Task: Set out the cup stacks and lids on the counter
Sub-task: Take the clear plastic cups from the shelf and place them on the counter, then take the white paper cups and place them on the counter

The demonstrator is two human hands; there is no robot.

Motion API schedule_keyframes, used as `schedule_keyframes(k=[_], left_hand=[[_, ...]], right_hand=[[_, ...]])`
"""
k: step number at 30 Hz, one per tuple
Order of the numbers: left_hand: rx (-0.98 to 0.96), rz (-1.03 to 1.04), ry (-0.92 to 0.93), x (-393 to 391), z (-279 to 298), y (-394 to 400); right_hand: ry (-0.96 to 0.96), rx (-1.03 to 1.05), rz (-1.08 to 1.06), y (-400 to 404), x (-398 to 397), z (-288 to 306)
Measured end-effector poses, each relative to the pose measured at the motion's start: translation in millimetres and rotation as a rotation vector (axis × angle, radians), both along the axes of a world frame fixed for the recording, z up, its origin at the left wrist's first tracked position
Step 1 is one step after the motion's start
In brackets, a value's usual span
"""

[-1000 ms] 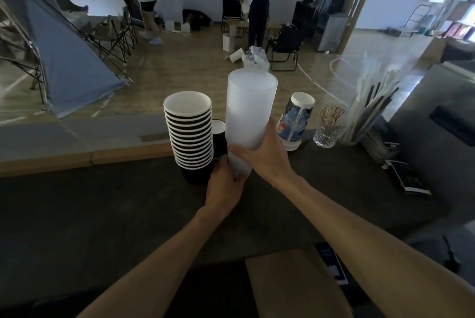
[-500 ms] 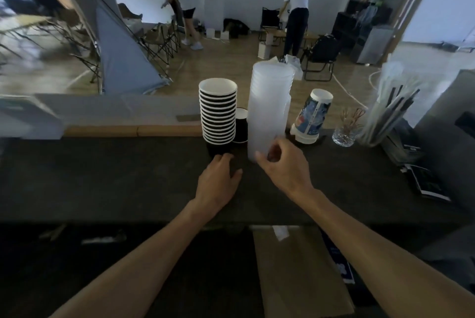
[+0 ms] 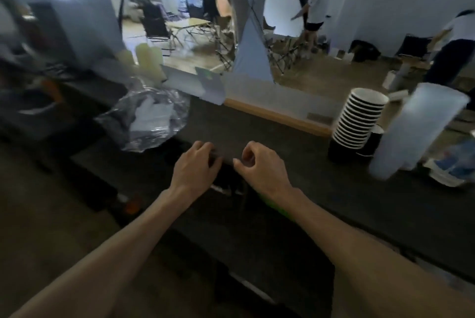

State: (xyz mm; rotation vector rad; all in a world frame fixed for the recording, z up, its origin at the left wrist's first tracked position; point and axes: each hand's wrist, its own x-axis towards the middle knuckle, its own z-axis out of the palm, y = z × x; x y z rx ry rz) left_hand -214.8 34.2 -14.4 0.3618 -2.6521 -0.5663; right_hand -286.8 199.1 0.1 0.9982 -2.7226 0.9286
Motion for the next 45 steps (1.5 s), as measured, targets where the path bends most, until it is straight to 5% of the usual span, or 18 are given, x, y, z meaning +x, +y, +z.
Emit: schedule_keyframes(k=[10, 19, 31, 45], left_hand=[[-0.048, 0.373, -0.041, 135, 7, -308], [-0.061, 0.468, -0.182, 176, 25, -555], [0.008, 0.497, -0.258, 83, 6, -862], [-0.134, 0.342, -0.087, -79, 81, -1191]], right_hand=[[0.03, -0.022, 0.362, -331, 61, -4], [-0.014, 0.225, 0.467, -576, 64, 19], [-0.127, 0.338, 0.489, -900, -42, 9], [-0.182, 0.388, 0.349, -1209, -163, 5]])
